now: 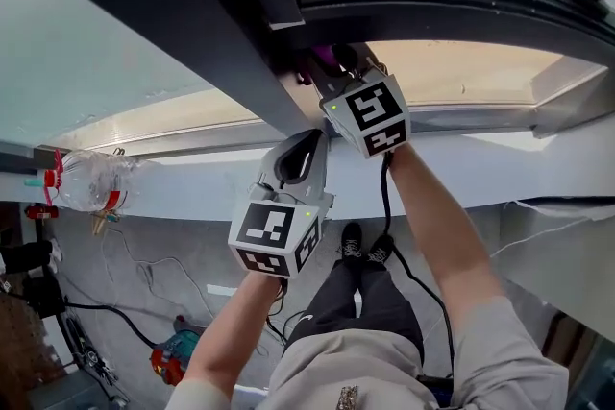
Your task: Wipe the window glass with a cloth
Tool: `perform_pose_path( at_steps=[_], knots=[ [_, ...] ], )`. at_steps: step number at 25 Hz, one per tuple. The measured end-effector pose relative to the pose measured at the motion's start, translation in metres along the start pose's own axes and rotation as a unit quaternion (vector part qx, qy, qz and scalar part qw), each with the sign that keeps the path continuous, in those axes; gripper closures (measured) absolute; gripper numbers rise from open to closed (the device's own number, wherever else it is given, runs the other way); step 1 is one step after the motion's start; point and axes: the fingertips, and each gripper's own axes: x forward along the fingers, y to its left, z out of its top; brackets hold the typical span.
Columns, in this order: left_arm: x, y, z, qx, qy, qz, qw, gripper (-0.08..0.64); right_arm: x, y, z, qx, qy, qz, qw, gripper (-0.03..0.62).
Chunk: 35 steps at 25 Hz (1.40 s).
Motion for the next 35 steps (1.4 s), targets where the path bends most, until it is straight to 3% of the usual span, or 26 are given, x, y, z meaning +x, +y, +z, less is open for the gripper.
perform_pose_path(
  at_steps=[9, 16, 35],
  knots=[
    [0.011, 0.003, -0.005, -0.002, 0.0, -0.008, 1.0, 0.56, -0.017, -0.024, -0.007, 0.028, 0.01, -0.033, 0.999, 0.508],
    [0.034, -0.025, -0.01, -0.003, 0.002, -0.032, 0.9995, 0.56, -0.055, -0.065, -0.016, 0.034, 0.011, -0.077, 0.996, 0.508],
    [0.156, -0.213, 0.004, 0.019, 0.013, -0.076, 0.9968, 0.56, -0.236, -0.264, -0.028, 0.042, 0.001, -0.169, 0.985, 0.506]
  ],
)
